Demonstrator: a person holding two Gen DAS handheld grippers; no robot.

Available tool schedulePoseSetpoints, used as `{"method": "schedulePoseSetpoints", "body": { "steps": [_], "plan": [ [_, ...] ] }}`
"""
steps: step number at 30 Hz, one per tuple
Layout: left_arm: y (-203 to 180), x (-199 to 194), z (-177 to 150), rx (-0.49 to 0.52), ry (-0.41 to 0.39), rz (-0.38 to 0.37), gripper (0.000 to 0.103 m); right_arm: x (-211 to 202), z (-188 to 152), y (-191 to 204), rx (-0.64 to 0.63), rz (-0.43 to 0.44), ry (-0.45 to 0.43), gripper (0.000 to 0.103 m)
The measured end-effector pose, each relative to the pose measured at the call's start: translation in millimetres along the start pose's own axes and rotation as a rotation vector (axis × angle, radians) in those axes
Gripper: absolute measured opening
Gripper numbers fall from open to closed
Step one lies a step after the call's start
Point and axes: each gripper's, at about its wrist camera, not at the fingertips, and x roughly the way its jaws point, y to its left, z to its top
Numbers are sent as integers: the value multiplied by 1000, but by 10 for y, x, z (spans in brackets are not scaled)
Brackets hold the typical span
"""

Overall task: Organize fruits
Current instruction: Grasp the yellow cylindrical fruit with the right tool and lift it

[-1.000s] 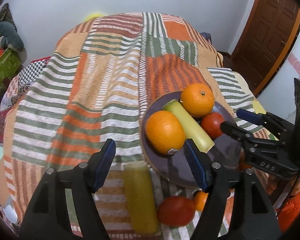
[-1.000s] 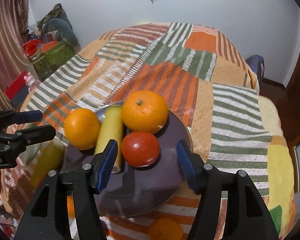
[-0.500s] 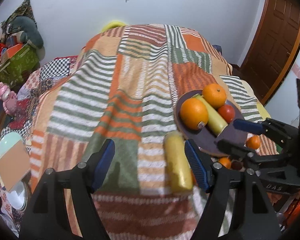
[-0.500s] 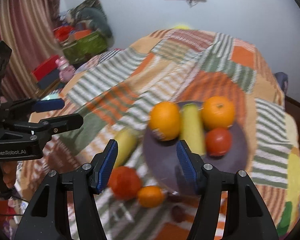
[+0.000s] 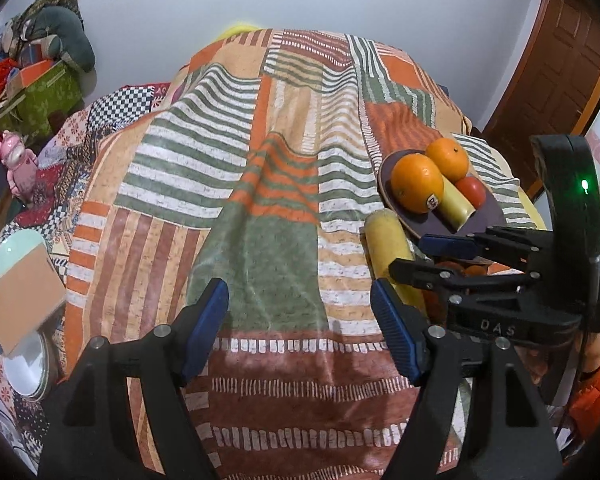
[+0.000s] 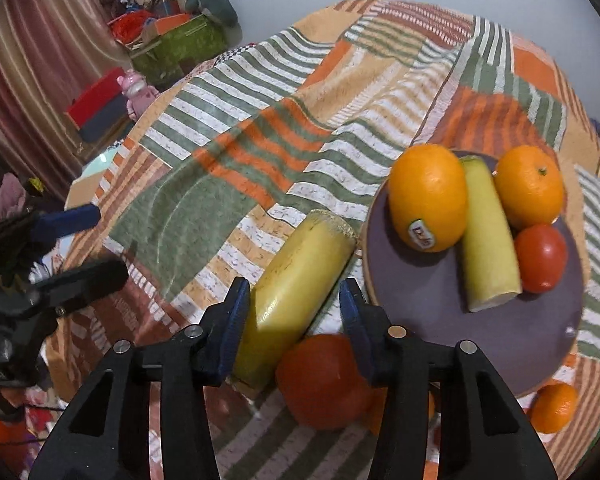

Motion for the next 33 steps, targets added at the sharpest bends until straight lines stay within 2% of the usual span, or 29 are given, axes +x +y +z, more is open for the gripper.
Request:
{"method": "schedulePoseSetpoints", "body": {
  "steps": [4, 11, 16, 20, 23, 26, 33],
  "plan": [
    [34, 59, -11, -9, 8, -10, 73, 94, 39, 26, 18, 33, 28, 44],
    [66, 128, -18, -15, 17, -13, 73, 192, 69, 137, -22, 2, 50, 51],
    [106, 146, -36, -30, 24, -12, 73, 317, 91, 98, 15, 33, 79, 54],
    [132, 153, -43, -37, 29, -7, 73, 352, 89, 186, -25, -12, 76, 53],
    [139, 137, -39, -42, 28, -3, 73, 334, 84, 210, -28, -25, 54, 48],
    [128, 91, -37, -46, 19, -5, 73, 286, 79, 189, -19, 0, 46, 41],
    [59, -5, 7, -40, 2, -4, 73, -14, 28, 153, -5, 36, -46, 39]
  ]
}}
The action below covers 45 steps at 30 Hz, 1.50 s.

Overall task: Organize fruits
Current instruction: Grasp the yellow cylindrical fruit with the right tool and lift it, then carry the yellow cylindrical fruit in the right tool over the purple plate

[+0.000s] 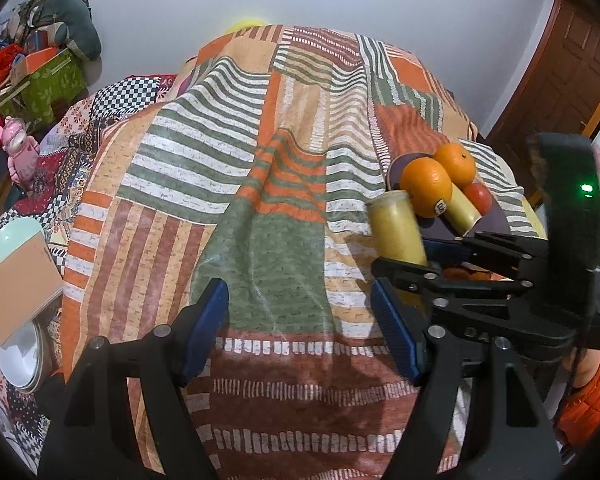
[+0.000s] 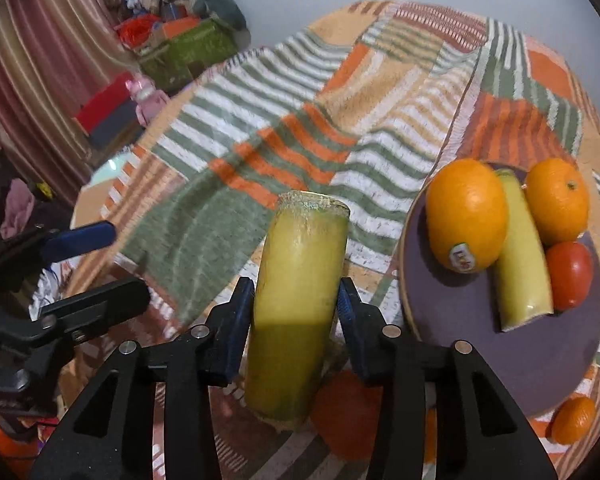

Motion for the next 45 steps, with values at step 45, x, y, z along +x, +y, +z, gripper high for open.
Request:
{"method": "schedulePoseSetpoints", "body": {
  "steps": [45],
  "plan": [
    [-1302, 672, -88, 136, 144, -27, 59, -1399, -612, -1267, 139, -153, -220, 36]
  ]
}}
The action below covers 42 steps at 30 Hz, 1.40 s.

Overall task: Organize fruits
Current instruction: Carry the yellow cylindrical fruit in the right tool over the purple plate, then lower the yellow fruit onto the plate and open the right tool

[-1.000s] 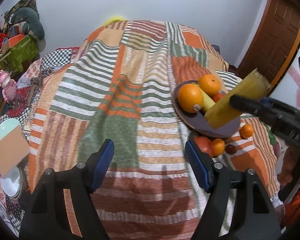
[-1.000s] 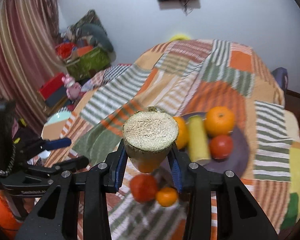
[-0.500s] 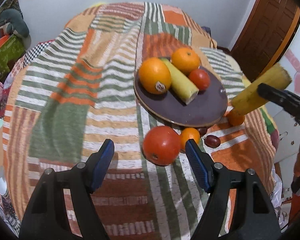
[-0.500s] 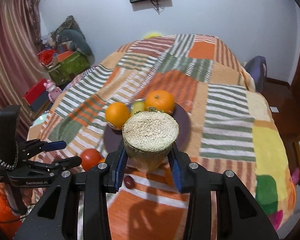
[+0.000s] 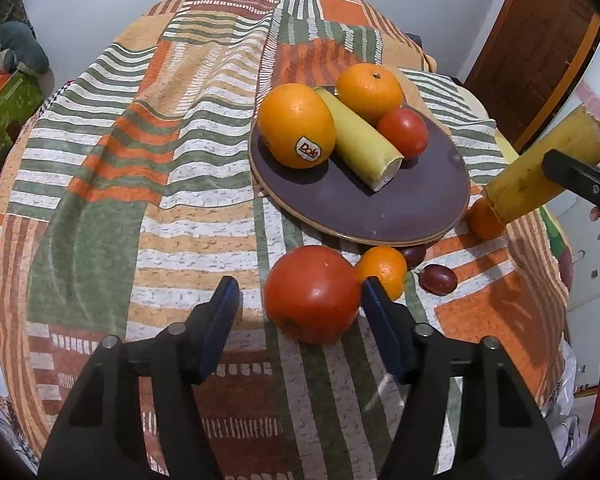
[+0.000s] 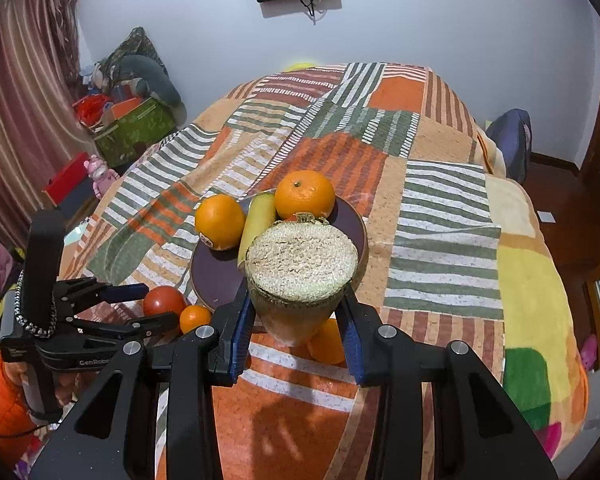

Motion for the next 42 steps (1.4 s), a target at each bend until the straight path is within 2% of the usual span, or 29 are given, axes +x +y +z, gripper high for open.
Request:
{"method": "schedulePoseSetpoints", "body": {
  "steps": [3, 12, 23, 33, 42],
  "plan": [
    [-3, -6, 3, 10, 7, -39, 50, 28, 17, -7, -1, 3, 1, 36],
    [13, -69, 25, 19, 1, -28, 49, 103, 55, 22, -16, 9, 8, 36],
    [44, -314, 317, 21, -87, -39, 49, 293, 166, 108, -44, 11, 17, 36],
    [-147, -67, 510, 67, -61, -59, 49, 596, 262, 183, -74, 24, 58, 36],
    [-155, 119, 585, 72, -26, -77, 49, 711, 324, 199, -86, 25, 46, 36]
  ]
}}
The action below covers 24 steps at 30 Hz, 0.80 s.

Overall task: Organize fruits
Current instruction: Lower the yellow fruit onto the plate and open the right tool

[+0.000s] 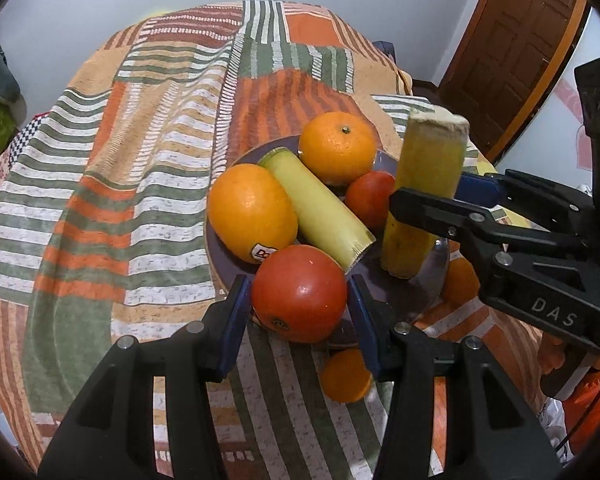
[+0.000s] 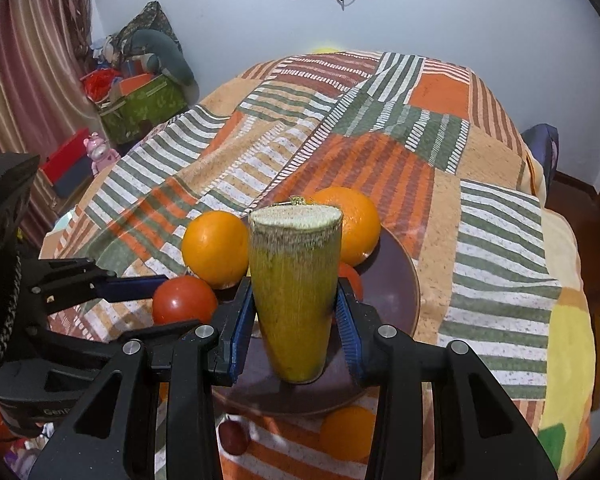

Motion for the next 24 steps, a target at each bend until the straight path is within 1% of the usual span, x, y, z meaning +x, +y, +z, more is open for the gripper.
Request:
{"method": "schedulePoseSetpoints", "body": {
  "steps": [4, 9, 13, 17, 24],
  "plan": [
    [-29, 85, 6, 10, 11, 0, 49, 24, 16, 6, 2, 2, -2, 36],
    [-30, 115, 19, 9, 12, -2, 49, 110, -13, 34, -6, 19, 23, 38],
    [-45, 125, 22, 18, 9, 5, 49, 139, -35, 77, -18, 17, 29, 39],
    [-80, 134, 17, 33, 3, 24, 49, 150, -57, 32, 4, 50, 47, 39],
    [-80, 95, 14, 27, -1, 35, 50, 33, -68, 46, -8, 29, 38, 39]
  ]
}}
